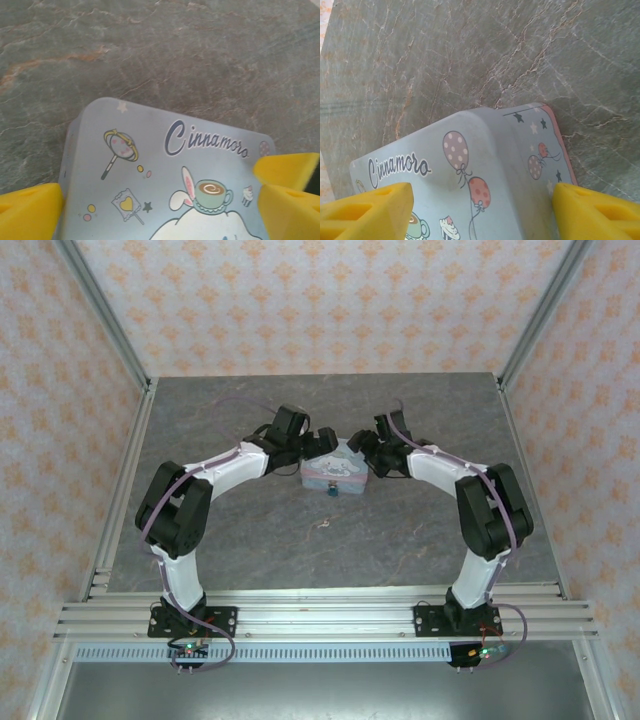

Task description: Unlock a padlock with a key

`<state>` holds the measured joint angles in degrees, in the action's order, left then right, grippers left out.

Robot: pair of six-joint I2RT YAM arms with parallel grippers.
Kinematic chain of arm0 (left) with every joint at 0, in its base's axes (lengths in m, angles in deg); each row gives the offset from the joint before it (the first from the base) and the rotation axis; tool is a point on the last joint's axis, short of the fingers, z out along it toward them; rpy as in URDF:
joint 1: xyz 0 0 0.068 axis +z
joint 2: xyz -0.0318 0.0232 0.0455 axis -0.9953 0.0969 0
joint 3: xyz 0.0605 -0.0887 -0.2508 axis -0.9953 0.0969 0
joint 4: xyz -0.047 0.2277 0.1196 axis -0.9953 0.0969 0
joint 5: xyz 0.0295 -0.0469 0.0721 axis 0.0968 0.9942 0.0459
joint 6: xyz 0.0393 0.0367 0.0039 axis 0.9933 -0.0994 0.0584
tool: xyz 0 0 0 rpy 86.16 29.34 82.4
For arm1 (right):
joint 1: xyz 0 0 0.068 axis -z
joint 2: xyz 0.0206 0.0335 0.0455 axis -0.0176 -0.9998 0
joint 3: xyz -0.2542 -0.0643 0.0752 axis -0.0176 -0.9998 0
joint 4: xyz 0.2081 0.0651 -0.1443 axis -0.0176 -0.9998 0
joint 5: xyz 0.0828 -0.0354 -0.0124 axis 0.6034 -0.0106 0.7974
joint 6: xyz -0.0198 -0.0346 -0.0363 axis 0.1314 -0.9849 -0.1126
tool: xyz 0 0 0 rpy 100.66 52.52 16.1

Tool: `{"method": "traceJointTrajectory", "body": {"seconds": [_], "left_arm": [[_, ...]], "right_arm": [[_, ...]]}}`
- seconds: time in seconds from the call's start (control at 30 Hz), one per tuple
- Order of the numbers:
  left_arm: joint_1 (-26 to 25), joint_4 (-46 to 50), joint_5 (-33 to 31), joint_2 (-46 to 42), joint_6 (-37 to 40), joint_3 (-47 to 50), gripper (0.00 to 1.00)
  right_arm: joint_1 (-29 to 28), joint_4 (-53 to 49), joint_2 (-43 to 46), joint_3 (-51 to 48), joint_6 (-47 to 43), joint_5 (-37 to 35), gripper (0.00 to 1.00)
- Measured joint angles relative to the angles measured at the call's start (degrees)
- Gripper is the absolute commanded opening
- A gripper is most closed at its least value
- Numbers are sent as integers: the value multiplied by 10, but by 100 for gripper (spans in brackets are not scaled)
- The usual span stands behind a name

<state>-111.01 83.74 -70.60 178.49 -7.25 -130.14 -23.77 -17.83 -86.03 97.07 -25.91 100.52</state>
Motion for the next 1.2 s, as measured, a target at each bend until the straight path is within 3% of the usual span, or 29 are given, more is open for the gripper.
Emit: {"method": "traceJointTrajectory", "body": {"seconds": [0.77,1.2], "left_arm": [[8,-52,-13,-82,-47,129,100],[-19,-79,-18,-115,-63,178,100]], "right_arm": [[-30,3,-12,15,11,8,76],[-30,5,-11,-1,11,-3,81]]}}
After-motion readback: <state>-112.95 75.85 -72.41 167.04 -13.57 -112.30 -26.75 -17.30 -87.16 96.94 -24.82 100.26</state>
